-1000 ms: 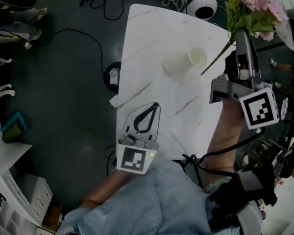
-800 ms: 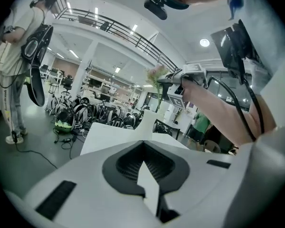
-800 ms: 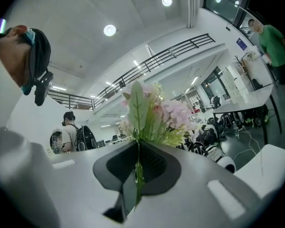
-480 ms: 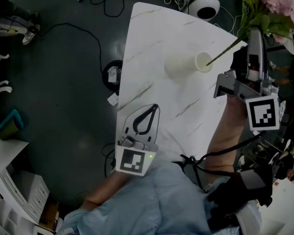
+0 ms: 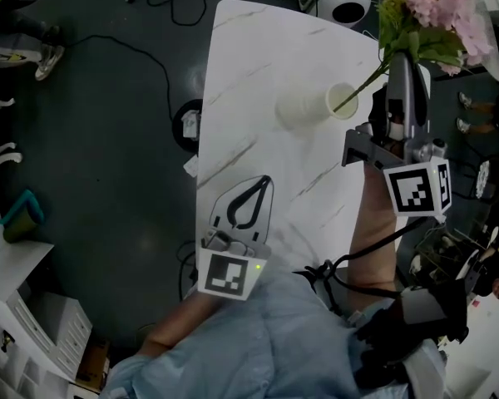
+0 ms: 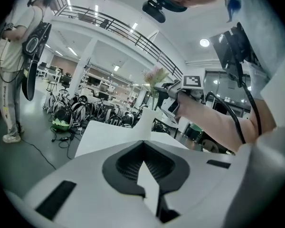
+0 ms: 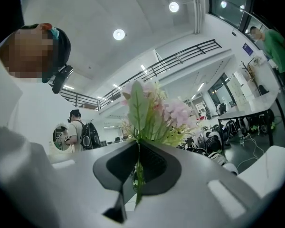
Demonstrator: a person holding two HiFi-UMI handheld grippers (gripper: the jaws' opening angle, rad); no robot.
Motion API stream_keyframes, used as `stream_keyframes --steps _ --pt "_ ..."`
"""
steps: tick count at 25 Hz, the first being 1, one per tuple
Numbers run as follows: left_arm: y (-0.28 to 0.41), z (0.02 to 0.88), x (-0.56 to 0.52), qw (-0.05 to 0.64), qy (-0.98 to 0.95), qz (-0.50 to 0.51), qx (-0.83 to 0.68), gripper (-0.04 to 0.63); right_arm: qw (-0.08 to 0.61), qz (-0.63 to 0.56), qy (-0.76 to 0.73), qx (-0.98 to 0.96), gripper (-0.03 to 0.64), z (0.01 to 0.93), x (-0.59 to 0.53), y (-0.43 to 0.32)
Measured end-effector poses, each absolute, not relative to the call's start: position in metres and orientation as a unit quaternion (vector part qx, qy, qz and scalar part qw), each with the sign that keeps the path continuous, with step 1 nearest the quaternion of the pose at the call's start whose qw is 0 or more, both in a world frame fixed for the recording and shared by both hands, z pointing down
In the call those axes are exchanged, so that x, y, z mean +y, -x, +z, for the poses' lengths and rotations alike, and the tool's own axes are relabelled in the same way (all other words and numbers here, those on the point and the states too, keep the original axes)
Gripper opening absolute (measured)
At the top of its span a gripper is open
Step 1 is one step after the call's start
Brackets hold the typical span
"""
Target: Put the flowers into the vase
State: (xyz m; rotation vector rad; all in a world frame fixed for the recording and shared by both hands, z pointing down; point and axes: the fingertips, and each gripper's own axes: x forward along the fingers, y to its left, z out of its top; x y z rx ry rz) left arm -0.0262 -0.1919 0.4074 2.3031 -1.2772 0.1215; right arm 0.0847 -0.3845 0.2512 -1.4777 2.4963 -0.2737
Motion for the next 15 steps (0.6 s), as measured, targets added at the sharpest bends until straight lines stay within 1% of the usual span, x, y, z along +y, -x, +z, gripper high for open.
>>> stream_keyframes --steps 6,11,13,15 --pt "0.018 0.405 -0.196 0.245 -0.850 0.048 -0.464 0.004 0.087 -0.087 0.508 0.853 0.014 0.271 -0.375 -0.085" --pt "0.013 0.399 -0.193 0.236 -0.854 0.053 -0.461 0.005 0.044 -0.085 0.506 0.857 0.021 0.290 -0.354 -0.082" --pt "0.009 0.398 -0.191 0.237 -0.855 0.055 -0.458 0.005 0.020 -0.091 0.504 0.859 0.032 0.303 -0.345 -0.080" --pt "0.007 0.398 -0.190 0.235 -0.856 0.055 -0.458 0.003 -0.005 -0.098 0.502 0.859 0.061 0.315 -0.337 -0.077"
